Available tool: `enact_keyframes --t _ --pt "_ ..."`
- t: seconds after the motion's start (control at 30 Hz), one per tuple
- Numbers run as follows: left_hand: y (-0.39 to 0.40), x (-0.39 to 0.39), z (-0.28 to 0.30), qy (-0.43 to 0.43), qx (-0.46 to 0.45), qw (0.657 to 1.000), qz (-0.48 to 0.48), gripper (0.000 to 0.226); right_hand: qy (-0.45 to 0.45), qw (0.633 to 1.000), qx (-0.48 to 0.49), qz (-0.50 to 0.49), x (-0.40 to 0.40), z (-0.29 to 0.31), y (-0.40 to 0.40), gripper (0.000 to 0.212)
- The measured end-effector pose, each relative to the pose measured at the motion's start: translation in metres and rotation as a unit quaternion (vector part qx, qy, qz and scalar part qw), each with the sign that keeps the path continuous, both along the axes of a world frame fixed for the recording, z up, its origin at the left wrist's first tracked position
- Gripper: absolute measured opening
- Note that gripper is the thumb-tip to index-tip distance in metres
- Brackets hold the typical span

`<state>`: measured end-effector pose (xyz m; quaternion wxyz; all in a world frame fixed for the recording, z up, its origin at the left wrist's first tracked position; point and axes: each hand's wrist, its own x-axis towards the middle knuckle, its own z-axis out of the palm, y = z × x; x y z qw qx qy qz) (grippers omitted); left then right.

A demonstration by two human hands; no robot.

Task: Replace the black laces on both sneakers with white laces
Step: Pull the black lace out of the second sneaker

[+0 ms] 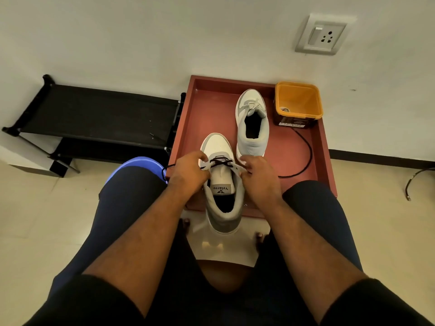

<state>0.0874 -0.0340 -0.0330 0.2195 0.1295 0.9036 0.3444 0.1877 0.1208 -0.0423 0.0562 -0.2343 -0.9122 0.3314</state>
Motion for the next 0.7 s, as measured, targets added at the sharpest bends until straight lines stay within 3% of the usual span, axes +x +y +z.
enact_keyframes --t 0.1,0.27,0.4,0.53,0.6,0.7 --pt "0.004 -0.001 0.004 0.004 -0.005 1.000 -0.026 0.040 0.035 0.990 0.104 0.084 -0.011 -0.003 -0.009 0.046" --pt "0.008 0.001 0.005 0.010 -0.020 0.999 -0.023 0.034 0.033 0.978 0.173 0.114 -0.029 -0.013 -0.016 0.022" --pt "0.005 -0.001 0.003 -0.026 0.003 1.000 0.009 0.018 0.099 0.995 -0.004 0.010 -0.024 -0.012 -0.006 0.018" --pt "0.007 -0.003 0.003 -0.031 0.011 0.999 0.002 0.020 0.124 0.974 -0.153 -0.114 -0.019 -0.011 0.000 0.010" --pt "0.008 -0.003 0.002 -0.032 0.012 0.999 -0.004 0.026 0.141 0.965 -0.167 -0.143 -0.020 -0.012 0.002 0.012" --pt "0.008 -0.002 0.005 -0.022 0.007 1.000 -0.015 0.030 0.154 0.984 -0.072 -0.051 -0.022 -0.012 -0.002 0.028"
